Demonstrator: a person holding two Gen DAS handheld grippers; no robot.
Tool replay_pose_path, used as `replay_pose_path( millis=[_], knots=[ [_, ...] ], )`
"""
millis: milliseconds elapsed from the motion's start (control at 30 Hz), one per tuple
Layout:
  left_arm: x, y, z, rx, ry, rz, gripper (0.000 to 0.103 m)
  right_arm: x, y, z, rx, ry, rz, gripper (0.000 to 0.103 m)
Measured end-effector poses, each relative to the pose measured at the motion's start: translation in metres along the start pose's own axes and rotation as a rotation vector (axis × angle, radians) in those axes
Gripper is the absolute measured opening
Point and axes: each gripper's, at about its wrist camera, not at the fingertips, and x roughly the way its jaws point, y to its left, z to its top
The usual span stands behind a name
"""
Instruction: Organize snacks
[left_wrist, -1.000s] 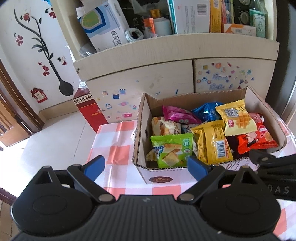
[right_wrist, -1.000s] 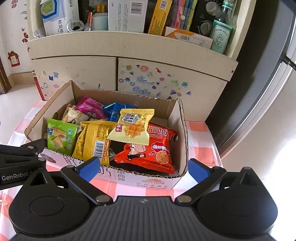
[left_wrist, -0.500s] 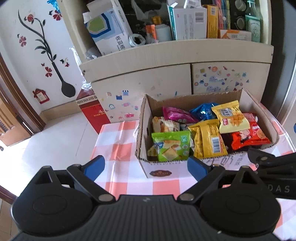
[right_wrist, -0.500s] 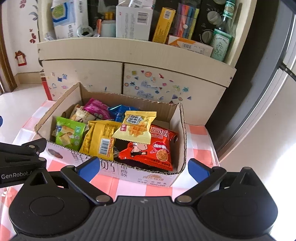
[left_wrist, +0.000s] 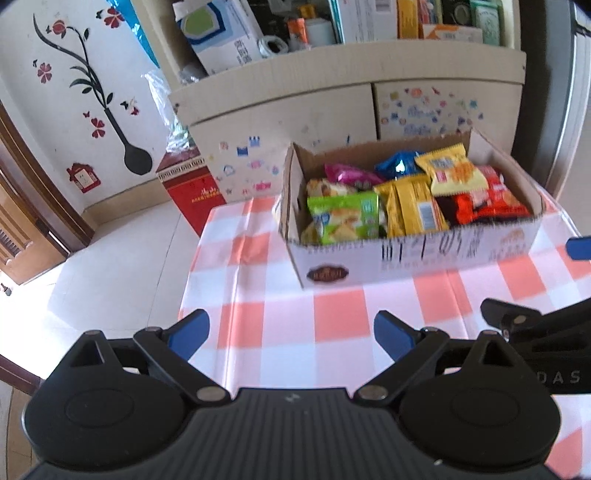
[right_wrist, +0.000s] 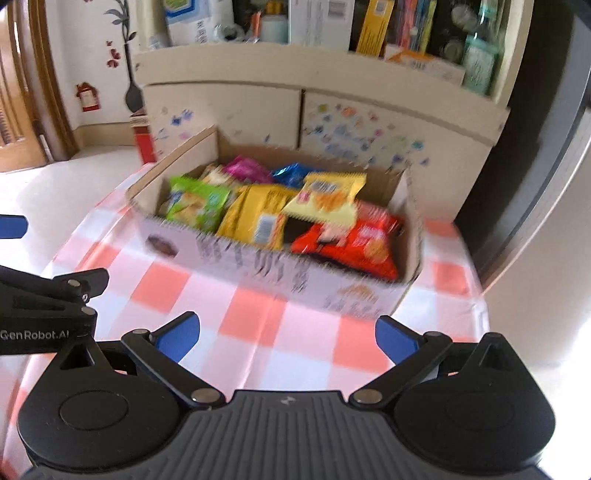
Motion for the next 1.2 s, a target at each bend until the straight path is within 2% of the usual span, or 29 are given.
replay_pose_path(
  millis=[133, 300, 567, 633, 733, 933, 1067, 1200],
  knots=[
    [-0.003, 0.005, -0.016, -0.008, 0.017, -0.020, 0.096, 0.006, 0.000, -0.023, 0.038, 0.046, 0.066, 0.103],
    [-0.005, 0.009, -0.034, -0.001, 0.035, -0.027, 0.096, 0.012, 0.007, -0.059, 0.013, 0.061, 0.091, 0.103],
    [-0.012, 0.013, -0.056, -0.008, 0.043, -0.042, 0.096, 0.017, 0.029, -0.112, -0.141, 0.025, 0.089, 0.103],
    [-0.014, 0.015, -0.060, -0.016, 0.047, -0.052, 0.096, 0.017, 0.029, -0.120, -0.158, -0.017, 0.091, 0.103],
    [-0.016, 0.017, -0.066, -0.021, 0.050, -0.061, 0.096, 0.018, 0.025, -0.125, -0.151, -0.073, 0.090, 0.103],
    [-0.014, 0.021, -0.075, -0.044, 0.074, -0.080, 0.096, 0.024, 0.015, -0.127, -0.049, -0.177, 0.025, 0.103],
    [-0.012, 0.019, -0.079, -0.036, 0.078, -0.077, 0.096, 0.029, 0.014, -0.129, -0.043, -0.246, 0.019, 0.103],
    [-0.009, 0.018, -0.082, -0.036, 0.093, -0.079, 0.096, 0.032, 0.015, -0.124, -0.044, -0.244, 0.022, 0.103]
  ],
)
